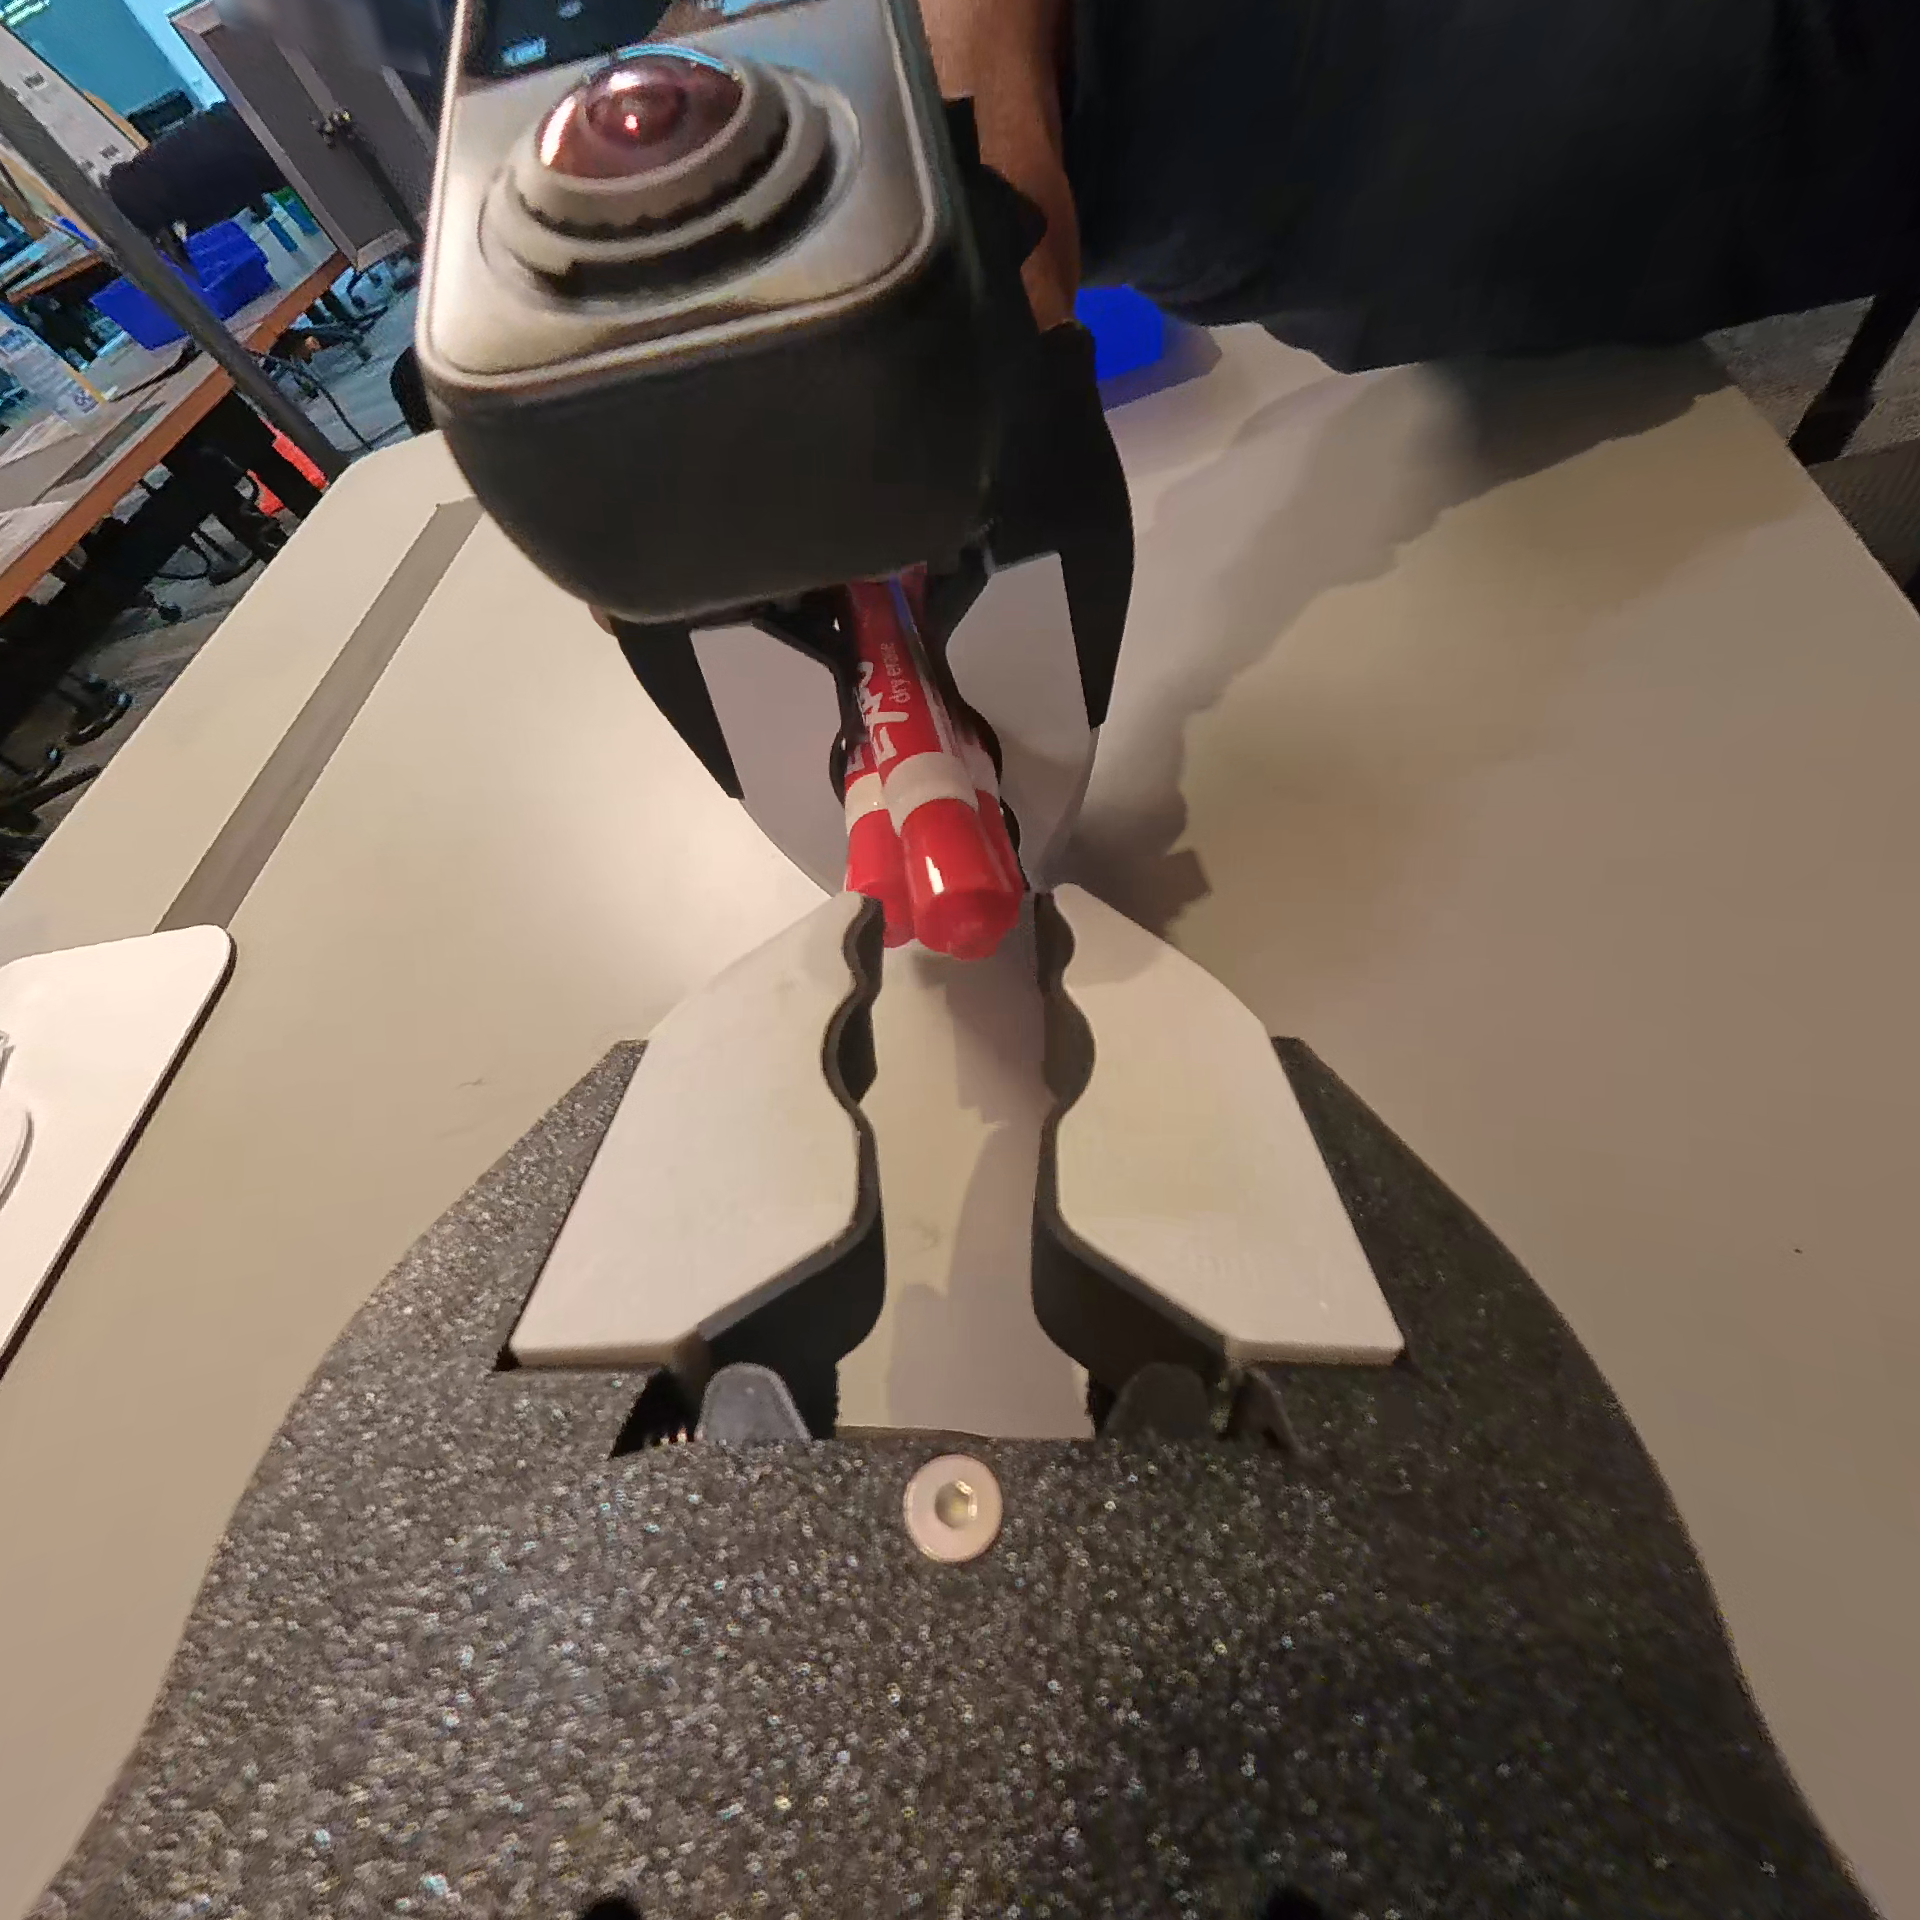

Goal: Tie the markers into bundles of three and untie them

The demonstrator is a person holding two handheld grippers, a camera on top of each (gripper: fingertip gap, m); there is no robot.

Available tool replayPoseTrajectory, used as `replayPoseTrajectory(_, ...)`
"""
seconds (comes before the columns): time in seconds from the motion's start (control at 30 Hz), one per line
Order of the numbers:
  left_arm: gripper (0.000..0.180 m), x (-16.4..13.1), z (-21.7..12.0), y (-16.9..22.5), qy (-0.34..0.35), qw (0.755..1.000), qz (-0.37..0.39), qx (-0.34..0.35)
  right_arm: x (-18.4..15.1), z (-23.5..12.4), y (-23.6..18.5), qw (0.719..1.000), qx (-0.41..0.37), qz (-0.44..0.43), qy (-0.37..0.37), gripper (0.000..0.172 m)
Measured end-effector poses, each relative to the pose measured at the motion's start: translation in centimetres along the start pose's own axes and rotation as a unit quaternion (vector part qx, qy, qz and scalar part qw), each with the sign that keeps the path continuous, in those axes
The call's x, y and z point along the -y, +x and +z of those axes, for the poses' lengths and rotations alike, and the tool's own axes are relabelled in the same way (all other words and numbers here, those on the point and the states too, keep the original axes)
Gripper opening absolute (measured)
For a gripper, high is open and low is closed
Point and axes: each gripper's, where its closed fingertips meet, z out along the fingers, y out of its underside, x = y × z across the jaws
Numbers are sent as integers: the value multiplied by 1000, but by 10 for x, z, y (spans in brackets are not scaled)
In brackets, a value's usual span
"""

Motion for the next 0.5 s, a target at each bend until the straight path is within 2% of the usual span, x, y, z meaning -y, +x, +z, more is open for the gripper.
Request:
replayPoseTrajectory(0.03, 28, 0, -1, 0, 4, 1000, 2, -3, 0, 0, 0, 1000, 1, 1, 2, 40)
replayPoseTrajectory(0.17, 19, 2, 0, 1, 12, 1000, 17, 0, 2, -1, -1, 1000, 5, 0, 8, 40)
replayPoseTrajectory(0.5, 19, 4, 5, 3, 7, 999, 37, 17, 4, 0, -5, 1000, 7, -6, 5, 41)
